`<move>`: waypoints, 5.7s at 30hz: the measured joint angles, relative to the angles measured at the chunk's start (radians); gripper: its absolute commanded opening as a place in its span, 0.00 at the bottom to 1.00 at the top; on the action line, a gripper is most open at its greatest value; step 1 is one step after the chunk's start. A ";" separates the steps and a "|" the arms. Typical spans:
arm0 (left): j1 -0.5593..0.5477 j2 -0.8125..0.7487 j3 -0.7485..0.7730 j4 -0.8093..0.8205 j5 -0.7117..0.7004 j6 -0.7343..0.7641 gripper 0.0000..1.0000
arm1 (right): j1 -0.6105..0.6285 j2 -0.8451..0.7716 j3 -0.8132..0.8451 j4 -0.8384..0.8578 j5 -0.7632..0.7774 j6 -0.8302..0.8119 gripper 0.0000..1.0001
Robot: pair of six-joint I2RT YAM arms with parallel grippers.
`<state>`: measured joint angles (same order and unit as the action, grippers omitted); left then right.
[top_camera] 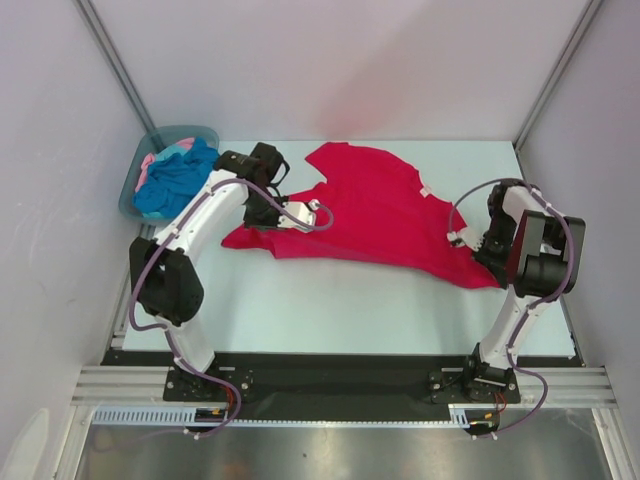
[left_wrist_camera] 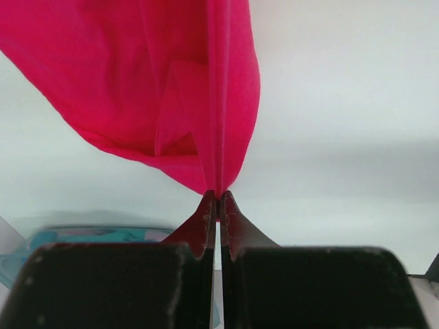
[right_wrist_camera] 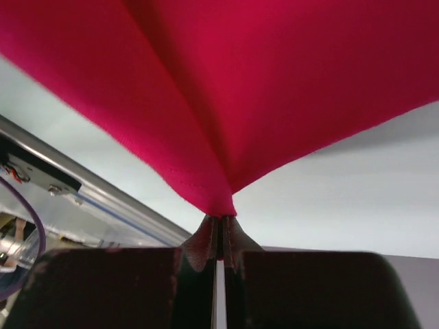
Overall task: Fold and stack the t-shirts
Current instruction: Flatten the tshirt out
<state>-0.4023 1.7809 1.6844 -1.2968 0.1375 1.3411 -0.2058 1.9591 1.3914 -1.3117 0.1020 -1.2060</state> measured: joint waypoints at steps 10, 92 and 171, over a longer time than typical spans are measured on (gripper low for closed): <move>-0.021 0.011 0.013 -0.012 -0.006 0.006 1.00 | -0.016 -0.003 0.104 -0.040 0.023 -0.038 0.70; -0.052 -0.008 -0.164 0.901 -0.188 -0.258 1.00 | 0.136 0.489 0.733 0.833 0.212 0.336 0.70; -0.127 0.150 0.045 -0.005 0.021 0.143 0.00 | 0.333 0.203 0.696 0.697 0.177 0.341 0.67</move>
<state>-0.5297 1.9305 1.7298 -1.3014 0.1589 1.4845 0.1272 2.1616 2.0872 -0.6151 0.2790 -0.8650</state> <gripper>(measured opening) 0.007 0.677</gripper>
